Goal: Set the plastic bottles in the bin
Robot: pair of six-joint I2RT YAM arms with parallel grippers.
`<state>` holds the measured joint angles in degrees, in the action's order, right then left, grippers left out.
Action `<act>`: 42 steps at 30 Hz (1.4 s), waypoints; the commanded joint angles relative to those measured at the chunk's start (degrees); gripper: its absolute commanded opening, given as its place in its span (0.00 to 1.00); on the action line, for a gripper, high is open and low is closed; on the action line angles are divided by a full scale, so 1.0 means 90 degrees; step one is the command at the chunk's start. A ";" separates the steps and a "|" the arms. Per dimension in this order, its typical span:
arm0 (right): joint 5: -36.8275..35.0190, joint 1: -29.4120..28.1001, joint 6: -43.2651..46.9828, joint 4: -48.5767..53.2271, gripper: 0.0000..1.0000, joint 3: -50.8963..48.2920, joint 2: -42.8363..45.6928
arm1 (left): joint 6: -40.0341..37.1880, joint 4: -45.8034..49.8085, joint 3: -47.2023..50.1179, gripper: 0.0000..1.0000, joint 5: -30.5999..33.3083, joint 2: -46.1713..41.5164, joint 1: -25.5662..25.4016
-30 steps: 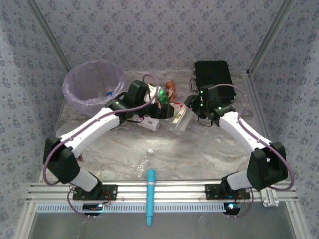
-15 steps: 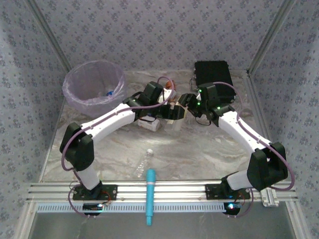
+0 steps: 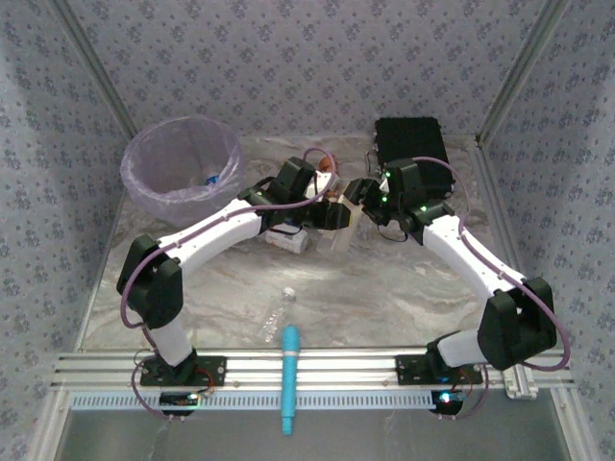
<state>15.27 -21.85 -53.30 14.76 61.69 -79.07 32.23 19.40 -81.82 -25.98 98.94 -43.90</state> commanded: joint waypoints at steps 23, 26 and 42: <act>0.0459 0.2378 0.1200 0.1602 0.97 -0.0525 0.2267 | -0.1372 0.2118 -0.2651 0.33 0.0537 -0.0627 0.1253; 0.0515 0.2408 0.1283 0.1654 0.97 -0.0663 0.2244 | -0.1364 0.2627 -0.3217 0.28 0.0421 -0.0878 0.1559; 0.0982 0.2427 0.1709 0.1755 0.97 -0.0647 0.1595 | -0.2039 0.4097 -0.3407 0.02 0.1414 -0.2133 0.4327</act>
<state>21.80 -0.23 -40.07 29.26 54.63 -63.55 16.93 52.38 -112.57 -16.34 78.78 -7.79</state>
